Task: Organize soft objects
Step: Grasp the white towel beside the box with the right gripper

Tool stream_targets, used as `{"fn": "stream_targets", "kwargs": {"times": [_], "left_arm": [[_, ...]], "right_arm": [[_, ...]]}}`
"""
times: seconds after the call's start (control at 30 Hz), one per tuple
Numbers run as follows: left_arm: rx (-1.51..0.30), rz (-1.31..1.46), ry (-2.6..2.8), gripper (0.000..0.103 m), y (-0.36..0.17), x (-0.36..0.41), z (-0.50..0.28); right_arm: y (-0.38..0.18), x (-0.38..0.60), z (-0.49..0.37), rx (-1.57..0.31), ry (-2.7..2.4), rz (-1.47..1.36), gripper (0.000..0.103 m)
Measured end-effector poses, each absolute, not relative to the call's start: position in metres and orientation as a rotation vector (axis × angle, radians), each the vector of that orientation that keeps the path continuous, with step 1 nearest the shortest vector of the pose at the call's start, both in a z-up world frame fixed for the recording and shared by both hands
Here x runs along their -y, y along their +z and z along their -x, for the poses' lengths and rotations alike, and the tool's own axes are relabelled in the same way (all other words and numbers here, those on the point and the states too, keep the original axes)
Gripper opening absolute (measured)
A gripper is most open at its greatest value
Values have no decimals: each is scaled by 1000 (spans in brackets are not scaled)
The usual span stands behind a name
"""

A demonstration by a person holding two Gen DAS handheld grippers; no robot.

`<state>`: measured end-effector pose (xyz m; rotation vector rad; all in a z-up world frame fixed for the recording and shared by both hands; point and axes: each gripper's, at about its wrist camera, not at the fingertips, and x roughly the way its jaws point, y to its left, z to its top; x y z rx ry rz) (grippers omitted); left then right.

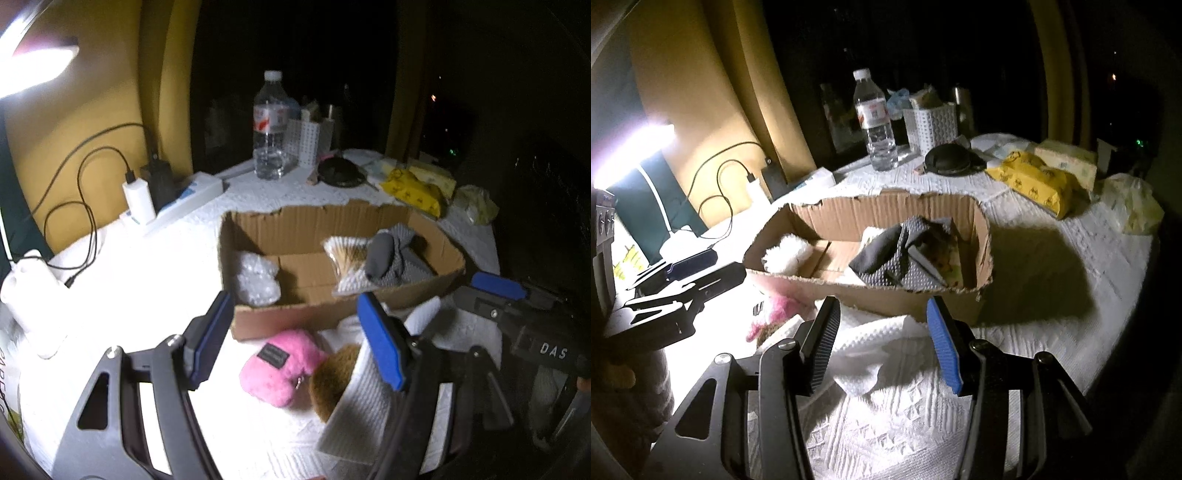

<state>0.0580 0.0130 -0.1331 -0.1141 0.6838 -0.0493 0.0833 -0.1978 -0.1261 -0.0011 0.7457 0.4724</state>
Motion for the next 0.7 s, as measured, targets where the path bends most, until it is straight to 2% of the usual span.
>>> {"fn": "stream_targets", "kwargs": {"times": [0.2,0.7], "left_arm": [[-704,132,-47,71,-144,-18,-59],[-758,163,-45,71,-164,-27,-69]], "right_arm": [[-141,191,-87,-783,483,-6,59],[-187,150,-113,-921,534,32,60]]}}
